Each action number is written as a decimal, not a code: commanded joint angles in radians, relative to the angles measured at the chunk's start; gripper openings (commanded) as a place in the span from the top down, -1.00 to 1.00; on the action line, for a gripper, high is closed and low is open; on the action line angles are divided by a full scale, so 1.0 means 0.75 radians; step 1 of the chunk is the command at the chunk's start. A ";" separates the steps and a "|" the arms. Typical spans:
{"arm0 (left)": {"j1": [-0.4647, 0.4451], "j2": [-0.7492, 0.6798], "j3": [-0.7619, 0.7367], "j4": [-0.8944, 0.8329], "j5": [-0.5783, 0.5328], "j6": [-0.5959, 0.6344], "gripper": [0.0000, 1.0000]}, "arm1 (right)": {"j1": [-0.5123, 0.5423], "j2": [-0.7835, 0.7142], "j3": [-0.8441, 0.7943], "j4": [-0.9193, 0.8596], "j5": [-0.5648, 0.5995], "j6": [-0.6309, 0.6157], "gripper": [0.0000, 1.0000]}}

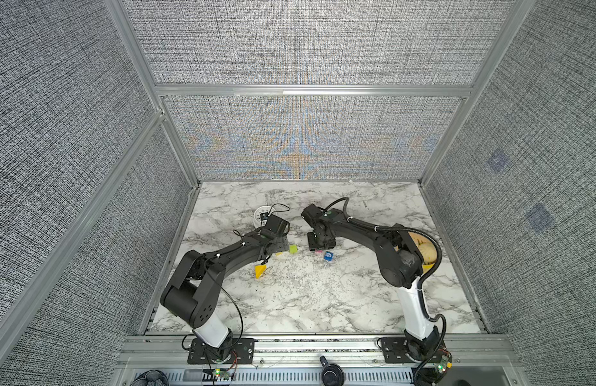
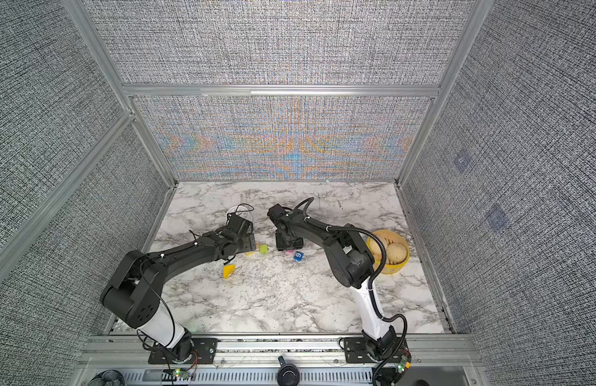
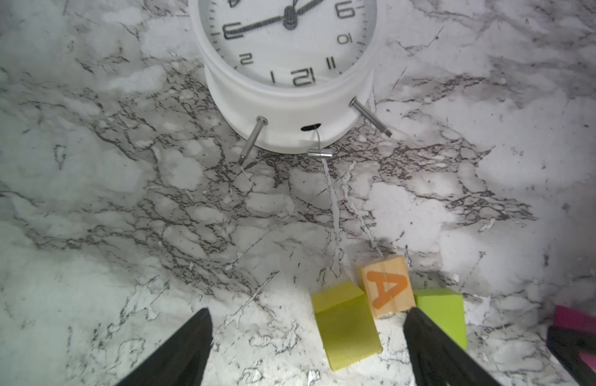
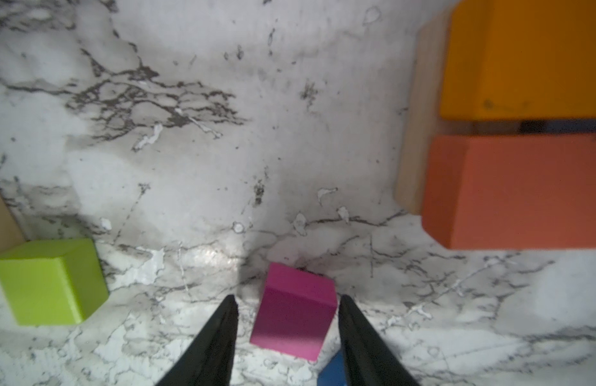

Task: Build the wood block tower
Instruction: 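Move the right gripper to the magenta cube and grasp it, then lift the magenta cube and carry it over the stack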

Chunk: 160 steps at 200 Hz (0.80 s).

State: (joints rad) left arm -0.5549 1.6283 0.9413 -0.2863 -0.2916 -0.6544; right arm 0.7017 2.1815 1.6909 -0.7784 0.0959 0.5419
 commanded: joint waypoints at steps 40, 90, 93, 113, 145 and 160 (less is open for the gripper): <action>-0.001 0.004 0.002 0.031 0.010 -0.003 -0.82 | 0.023 0.039 0.066 -0.072 0.011 -0.016 0.30; 0.000 -0.011 -0.013 0.042 0.008 -0.005 -0.82 | 0.025 0.035 0.067 -0.092 0.025 -0.034 0.38; 0.000 -0.011 -0.010 0.042 0.007 -0.004 -0.82 | 0.024 0.031 0.065 -0.093 0.025 -0.037 0.38; 0.000 -0.013 -0.006 0.040 0.010 -0.003 -0.82 | 0.024 0.003 0.063 -0.093 0.030 -0.049 0.39; 0.000 -0.020 -0.001 0.052 0.022 -0.001 -0.82 | 0.020 -0.032 0.099 -0.117 0.042 -0.082 0.39; 0.001 -0.025 0.003 0.064 0.031 0.005 -0.82 | 0.016 -0.041 0.126 -0.135 0.043 -0.100 0.39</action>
State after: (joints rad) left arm -0.5549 1.6207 0.9333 -0.2619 -0.2806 -0.6544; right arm 0.7181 2.1654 1.7588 -0.8402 0.1127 0.4957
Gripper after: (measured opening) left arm 0.909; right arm 0.312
